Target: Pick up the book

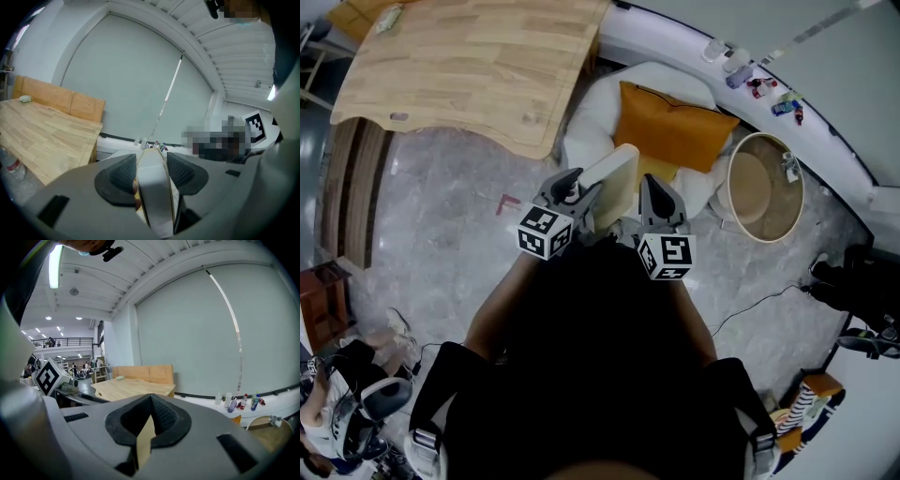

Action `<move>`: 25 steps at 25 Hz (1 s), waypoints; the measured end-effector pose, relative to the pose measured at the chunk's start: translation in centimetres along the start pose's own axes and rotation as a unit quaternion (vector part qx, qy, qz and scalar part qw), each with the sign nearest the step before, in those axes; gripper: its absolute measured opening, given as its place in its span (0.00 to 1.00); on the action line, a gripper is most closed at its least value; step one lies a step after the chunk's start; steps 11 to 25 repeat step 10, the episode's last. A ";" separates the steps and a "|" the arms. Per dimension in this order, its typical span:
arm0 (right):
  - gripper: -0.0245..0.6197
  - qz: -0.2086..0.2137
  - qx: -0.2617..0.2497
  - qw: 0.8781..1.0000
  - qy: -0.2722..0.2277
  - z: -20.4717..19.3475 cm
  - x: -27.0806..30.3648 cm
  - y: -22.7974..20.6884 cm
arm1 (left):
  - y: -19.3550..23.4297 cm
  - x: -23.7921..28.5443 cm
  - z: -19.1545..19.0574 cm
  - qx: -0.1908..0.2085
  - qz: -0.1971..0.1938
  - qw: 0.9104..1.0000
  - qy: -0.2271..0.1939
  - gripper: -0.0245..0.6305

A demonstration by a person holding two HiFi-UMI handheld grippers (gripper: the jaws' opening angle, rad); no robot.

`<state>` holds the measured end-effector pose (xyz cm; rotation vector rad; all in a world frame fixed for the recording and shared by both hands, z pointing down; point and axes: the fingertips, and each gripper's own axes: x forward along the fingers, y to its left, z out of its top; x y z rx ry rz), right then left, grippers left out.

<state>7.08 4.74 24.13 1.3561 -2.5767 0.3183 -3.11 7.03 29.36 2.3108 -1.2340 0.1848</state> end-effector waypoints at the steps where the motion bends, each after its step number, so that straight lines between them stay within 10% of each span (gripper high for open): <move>1: 0.04 0.000 0.001 1.000 0.000 -0.1 -0.1 0.1 | -0.1 -0.1 -0.1 0.000 0.000 1.000 0.000 0.37; 25: 0.04 0.003 0.007 1.000 0.000 -0.5 -0.4 0.5 | -0.4 -0.4 -0.6 0.002 -0.005 1.000 0.005 0.37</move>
